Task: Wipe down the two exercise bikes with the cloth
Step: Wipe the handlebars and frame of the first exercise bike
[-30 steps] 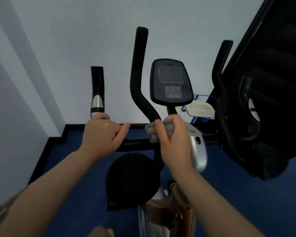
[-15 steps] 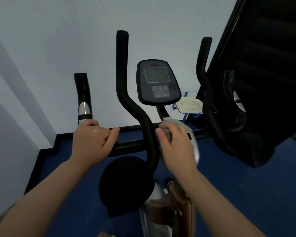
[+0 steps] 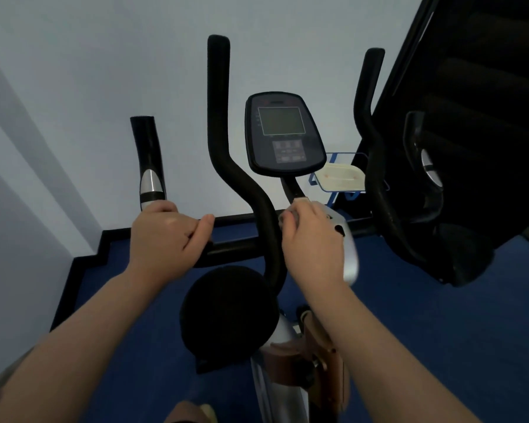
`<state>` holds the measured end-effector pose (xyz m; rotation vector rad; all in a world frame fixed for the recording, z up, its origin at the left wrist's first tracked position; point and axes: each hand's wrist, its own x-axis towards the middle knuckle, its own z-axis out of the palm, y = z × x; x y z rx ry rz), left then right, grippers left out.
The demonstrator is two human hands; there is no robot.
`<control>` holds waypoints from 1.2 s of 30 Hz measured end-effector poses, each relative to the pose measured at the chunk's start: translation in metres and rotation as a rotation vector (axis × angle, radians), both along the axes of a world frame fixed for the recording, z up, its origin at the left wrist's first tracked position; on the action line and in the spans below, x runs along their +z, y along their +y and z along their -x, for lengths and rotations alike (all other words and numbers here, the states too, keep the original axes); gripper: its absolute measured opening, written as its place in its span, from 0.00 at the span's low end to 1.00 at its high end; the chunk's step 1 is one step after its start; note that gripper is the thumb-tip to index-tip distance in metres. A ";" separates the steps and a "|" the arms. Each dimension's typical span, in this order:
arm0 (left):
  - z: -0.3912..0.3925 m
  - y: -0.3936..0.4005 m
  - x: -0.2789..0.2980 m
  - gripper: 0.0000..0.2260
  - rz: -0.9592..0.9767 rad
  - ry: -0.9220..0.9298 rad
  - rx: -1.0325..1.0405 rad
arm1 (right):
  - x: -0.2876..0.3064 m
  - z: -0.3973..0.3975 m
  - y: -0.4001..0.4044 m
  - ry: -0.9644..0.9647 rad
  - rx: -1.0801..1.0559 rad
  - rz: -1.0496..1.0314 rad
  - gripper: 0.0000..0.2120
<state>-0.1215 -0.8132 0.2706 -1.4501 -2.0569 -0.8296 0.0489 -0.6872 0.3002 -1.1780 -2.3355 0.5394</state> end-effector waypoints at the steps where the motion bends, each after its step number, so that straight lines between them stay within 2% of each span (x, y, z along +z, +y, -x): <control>1: 0.000 0.000 0.000 0.25 0.005 0.000 0.001 | -0.003 -0.009 -0.006 0.063 0.013 0.021 0.11; 4: -0.002 0.001 -0.001 0.25 -0.004 0.003 0.017 | -0.007 -0.033 -0.018 0.132 0.076 -0.018 0.12; 9: -0.002 0.001 0.000 0.26 0.015 -0.015 0.031 | -0.002 -0.003 0.007 -0.009 0.031 0.003 0.11; 13: -0.004 0.002 -0.002 0.27 0.004 -0.015 0.046 | -0.015 -0.028 -0.010 0.243 0.104 0.099 0.08; 17: -0.003 0.001 -0.003 0.26 -0.001 -0.019 0.050 | -0.004 -0.012 0.006 0.254 0.098 0.167 0.08; 21: -0.005 0.000 -0.001 0.27 0.018 -0.012 0.053 | 0.002 -0.014 -0.008 0.582 0.147 0.136 0.07; 23: -0.006 -0.001 0.000 0.27 0.010 0.003 0.057 | 0.005 -0.018 -0.017 0.627 0.237 0.060 0.06; 25: -0.007 -0.001 -0.001 0.27 0.019 0.006 0.059 | 0.010 -0.014 -0.022 0.555 0.357 0.041 0.07; 29: -0.005 -0.007 -0.003 0.22 -0.058 0.050 -0.023 | 0.022 -0.002 -0.027 0.252 0.630 0.160 0.22; 31: 0.002 -0.015 -0.006 0.18 -0.085 -0.010 -0.125 | 0.023 0.000 -0.026 0.093 0.594 0.097 0.24; 36: 0.021 -0.027 -0.010 0.12 -0.057 -0.112 -0.183 | 0.020 0.005 -0.033 0.050 0.347 -0.026 0.18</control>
